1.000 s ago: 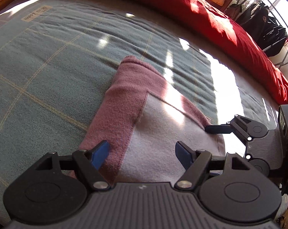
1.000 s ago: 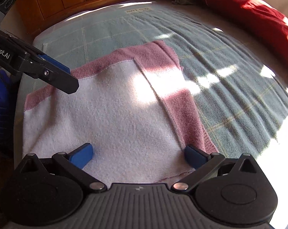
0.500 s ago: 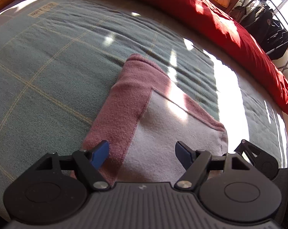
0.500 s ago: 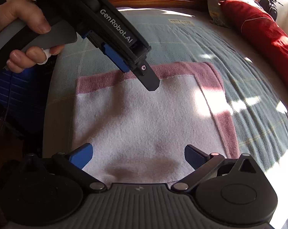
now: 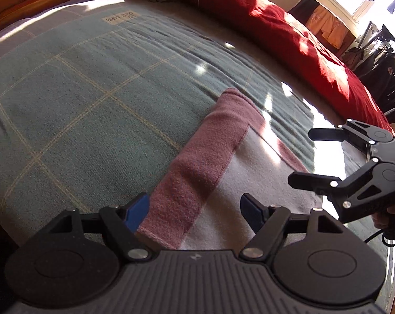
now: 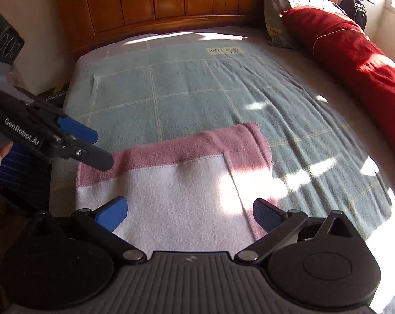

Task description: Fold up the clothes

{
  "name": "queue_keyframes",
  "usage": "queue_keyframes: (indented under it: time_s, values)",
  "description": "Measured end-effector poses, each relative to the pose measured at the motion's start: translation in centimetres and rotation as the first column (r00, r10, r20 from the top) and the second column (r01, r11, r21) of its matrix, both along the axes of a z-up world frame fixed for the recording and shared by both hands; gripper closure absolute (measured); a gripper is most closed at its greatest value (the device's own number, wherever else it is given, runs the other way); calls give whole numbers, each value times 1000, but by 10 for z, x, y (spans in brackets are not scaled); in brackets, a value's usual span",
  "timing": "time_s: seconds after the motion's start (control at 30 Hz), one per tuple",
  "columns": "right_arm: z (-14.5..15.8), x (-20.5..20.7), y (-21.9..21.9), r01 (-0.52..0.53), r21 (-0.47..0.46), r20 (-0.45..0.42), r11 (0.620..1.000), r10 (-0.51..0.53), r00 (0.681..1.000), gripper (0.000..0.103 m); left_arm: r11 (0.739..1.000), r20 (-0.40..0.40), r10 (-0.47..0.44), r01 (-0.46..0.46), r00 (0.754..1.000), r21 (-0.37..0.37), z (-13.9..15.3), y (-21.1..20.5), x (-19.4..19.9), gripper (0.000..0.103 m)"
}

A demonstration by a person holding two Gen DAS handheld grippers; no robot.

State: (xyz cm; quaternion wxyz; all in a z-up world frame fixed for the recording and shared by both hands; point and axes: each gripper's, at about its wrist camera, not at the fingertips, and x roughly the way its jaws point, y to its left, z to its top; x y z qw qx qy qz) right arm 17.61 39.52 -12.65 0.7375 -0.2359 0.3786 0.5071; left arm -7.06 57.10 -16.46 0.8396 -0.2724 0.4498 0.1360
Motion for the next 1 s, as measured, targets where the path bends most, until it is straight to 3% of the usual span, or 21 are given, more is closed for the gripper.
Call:
queue_keyframes:
  time_s: [0.27, 0.6, 0.83, 1.0]
  values:
    - [-36, 29, 57, 21, -24, -67, 999, -23, 997, 1, 975, -54, 222, -223, 974, -3, -17, 10, -70, 27]
    - [-75, 60, 120, 42, -55, -155, 998, -50, 987, 0, 958, -62, 288, -288, 956, 9, -14, 14, -95, 27]
    - [-5, 13, 31, -32, 36, -227, 999, 39, 973, 0, 949, -74, 316, -315, 946, 26, -11, 8, -92, 27]
    - [-18, -37, -22, -56, -19, -274, 998, 49, 960, 0, 961, -72, 276, -274, 959, 36, -9, -17, -81, 27]
